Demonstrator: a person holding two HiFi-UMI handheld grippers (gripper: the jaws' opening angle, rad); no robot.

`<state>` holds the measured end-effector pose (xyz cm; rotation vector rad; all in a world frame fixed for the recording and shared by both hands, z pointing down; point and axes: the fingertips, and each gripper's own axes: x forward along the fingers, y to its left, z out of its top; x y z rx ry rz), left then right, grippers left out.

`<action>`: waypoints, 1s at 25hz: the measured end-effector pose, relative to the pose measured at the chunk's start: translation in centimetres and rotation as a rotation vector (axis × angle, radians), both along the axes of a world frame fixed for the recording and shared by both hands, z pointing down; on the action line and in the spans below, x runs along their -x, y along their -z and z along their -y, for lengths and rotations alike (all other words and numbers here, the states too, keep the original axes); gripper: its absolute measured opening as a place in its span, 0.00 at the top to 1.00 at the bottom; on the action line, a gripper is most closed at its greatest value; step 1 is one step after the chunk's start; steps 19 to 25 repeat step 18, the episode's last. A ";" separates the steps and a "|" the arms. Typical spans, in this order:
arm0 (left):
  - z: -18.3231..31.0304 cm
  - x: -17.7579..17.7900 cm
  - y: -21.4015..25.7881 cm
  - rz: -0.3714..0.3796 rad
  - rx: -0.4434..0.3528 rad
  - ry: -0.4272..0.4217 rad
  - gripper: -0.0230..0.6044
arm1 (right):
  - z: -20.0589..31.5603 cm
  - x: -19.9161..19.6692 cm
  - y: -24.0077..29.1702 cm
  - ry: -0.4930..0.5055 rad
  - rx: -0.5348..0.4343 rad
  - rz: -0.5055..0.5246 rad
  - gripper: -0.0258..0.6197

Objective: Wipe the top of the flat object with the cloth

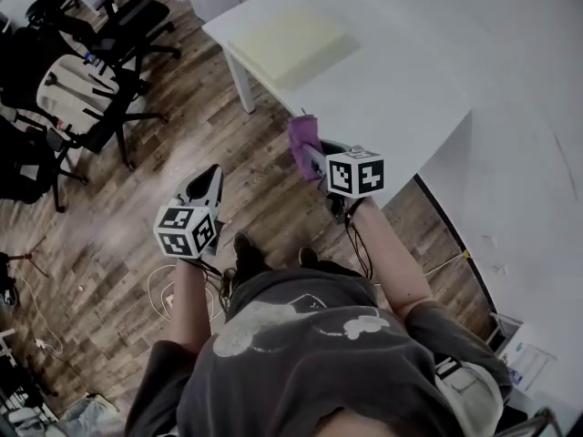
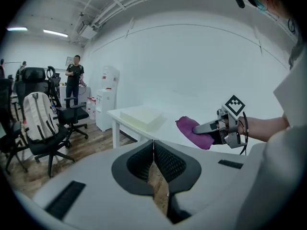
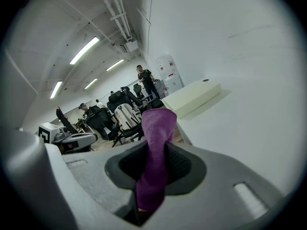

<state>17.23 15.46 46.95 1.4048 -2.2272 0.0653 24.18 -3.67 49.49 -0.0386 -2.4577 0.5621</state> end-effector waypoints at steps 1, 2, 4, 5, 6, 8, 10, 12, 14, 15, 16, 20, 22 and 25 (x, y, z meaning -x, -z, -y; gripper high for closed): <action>0.5 -1.1 -0.1 0.004 0.003 0.005 0.97 | 0.4 -0.9 -0.2 0.010 0.007 0.008 0.82; 0.9 -2.2 -0.2 0.008 0.007 0.009 0.97 | 0.7 -1.7 -0.4 0.020 0.014 0.015 0.82; 1.3 -3.9 -0.1 0.013 0.015 0.021 0.97 | 1.1 -3.2 -0.4 0.037 0.020 0.016 0.82; 1.4 -4.5 0.1 0.015 0.017 0.030 0.97 | 1.3 -3.7 -0.3 0.045 0.024 0.016 0.82; 1.5 -5.1 0.2 0.015 0.019 0.039 0.97 | 1.4 -4.3 -0.2 0.055 0.028 0.018 0.82; 1.8 -6.3 0.3 0.008 0.022 0.046 0.97 | 1.6 -5.3 -0.4 0.073 0.030 0.013 0.82; 2.1 -7.6 0.1 -0.003 0.025 0.041 0.97 | 1.8 -6.3 -0.7 0.082 0.028 0.005 0.82; 2.2 -8.6 0.2 -0.002 0.027 0.037 0.97 | 1.8 -7.1 -0.6 0.087 0.034 0.010 0.82; 2.2 -9.2 0.4 0.011 0.029 0.038 0.97 | 1.5 -7.7 -0.5 0.094 0.041 0.020 0.82; 2.2 -9.4 0.5 0.016 0.028 0.038 0.97 | 1.4 -7.9 -0.5 0.097 0.042 0.024 0.82; 2.2 -9.7 0.6 0.019 0.026 0.036 0.97 | 1.3 -8.2 -0.6 0.100 0.041 0.026 0.82; 2.2 -10.4 0.6 0.023 0.022 0.030 0.97 | 1.1 -8.8 -0.8 0.107 0.038 0.028 0.82; 2.2 -10.4 0.6 0.023 0.022 0.030 0.97 | 1.1 -8.8 -0.8 0.107 0.038 0.028 0.82; 2.2 -10.4 0.6 0.023 0.022 0.030 0.97 | 1.1 -8.8 -0.8 0.107 0.038 0.028 0.82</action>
